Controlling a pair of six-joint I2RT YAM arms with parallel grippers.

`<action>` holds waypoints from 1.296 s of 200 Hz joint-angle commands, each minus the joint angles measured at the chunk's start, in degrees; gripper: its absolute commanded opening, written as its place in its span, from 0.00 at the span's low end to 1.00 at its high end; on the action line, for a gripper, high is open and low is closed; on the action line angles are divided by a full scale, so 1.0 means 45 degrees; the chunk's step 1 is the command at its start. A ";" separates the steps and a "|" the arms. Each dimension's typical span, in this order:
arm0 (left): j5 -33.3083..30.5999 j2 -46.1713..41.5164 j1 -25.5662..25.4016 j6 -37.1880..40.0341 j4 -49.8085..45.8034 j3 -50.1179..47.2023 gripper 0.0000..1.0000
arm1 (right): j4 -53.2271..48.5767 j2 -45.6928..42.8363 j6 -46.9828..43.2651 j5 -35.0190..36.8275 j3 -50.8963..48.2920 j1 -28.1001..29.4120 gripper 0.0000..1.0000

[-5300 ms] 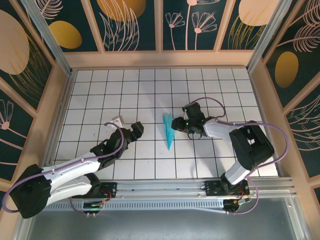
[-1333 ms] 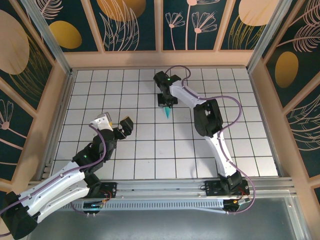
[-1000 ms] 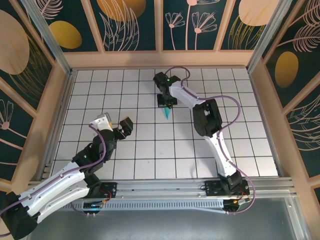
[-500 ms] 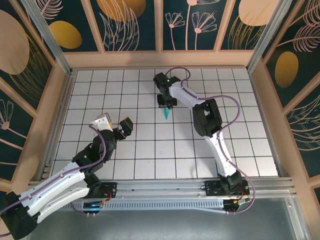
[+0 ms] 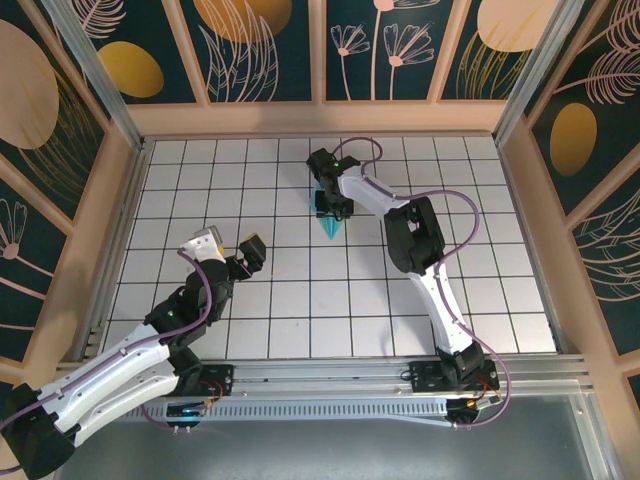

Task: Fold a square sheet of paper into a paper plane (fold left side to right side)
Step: Place the paper plane at the top-center of the table.

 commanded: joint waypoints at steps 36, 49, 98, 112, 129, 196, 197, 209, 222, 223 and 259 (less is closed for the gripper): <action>-0.0299 -0.0102 0.0064 -0.0098 -0.0133 -0.0033 0.99 | 0.0049 -0.0616 0.0425 0.0512 -0.0769 0.0088 0.52; -0.0304 -0.0046 0.0056 -0.0071 -0.0108 0.0019 0.99 | 0.0005 -0.0744 0.0255 0.0567 -0.0717 0.0126 0.52; -0.0496 0.0627 0.0070 0.0213 -0.0368 0.0624 0.99 | 0.0036 -0.1393 0.0093 0.0579 -0.0944 0.0137 0.52; -0.0660 0.1035 0.0062 0.0329 -0.0537 0.0919 0.99 | 0.0049 -0.1513 0.0016 0.0420 -0.0975 0.0129 0.51; -0.0728 0.1430 0.0072 0.0409 -0.0567 0.1156 0.99 | -0.0036 -0.1647 -0.0040 0.0502 -0.0999 0.0163 0.51; -0.0527 0.2330 0.0616 0.0148 -0.0523 0.1796 0.99 | -0.0052 -0.2802 -0.0375 0.0495 -0.1737 0.0381 0.56; -0.0511 0.2339 0.0637 0.0162 -0.0523 0.1811 0.99 | -0.0045 -0.2844 -0.0380 0.0495 -0.1771 0.0381 0.56; -0.0184 0.2549 0.0987 0.0215 -0.0533 0.2018 0.99 | 0.0177 -0.3383 -0.0424 0.0440 -0.2228 0.0429 0.58; 0.0460 0.2855 0.1597 0.0226 -0.0611 0.2262 0.99 | 0.0540 -0.4164 -0.0480 0.0344 -0.2942 0.0438 0.59; 0.0520 0.2885 0.1665 0.0221 -0.0616 0.2269 0.99 | 0.0573 -0.4238 -0.0491 0.0341 -0.2999 0.0419 0.59; 0.3017 0.3851 0.4465 0.0584 -0.0481 0.2608 0.99 | 0.2224 -0.7371 -0.0654 0.0614 -0.6100 -0.0112 0.64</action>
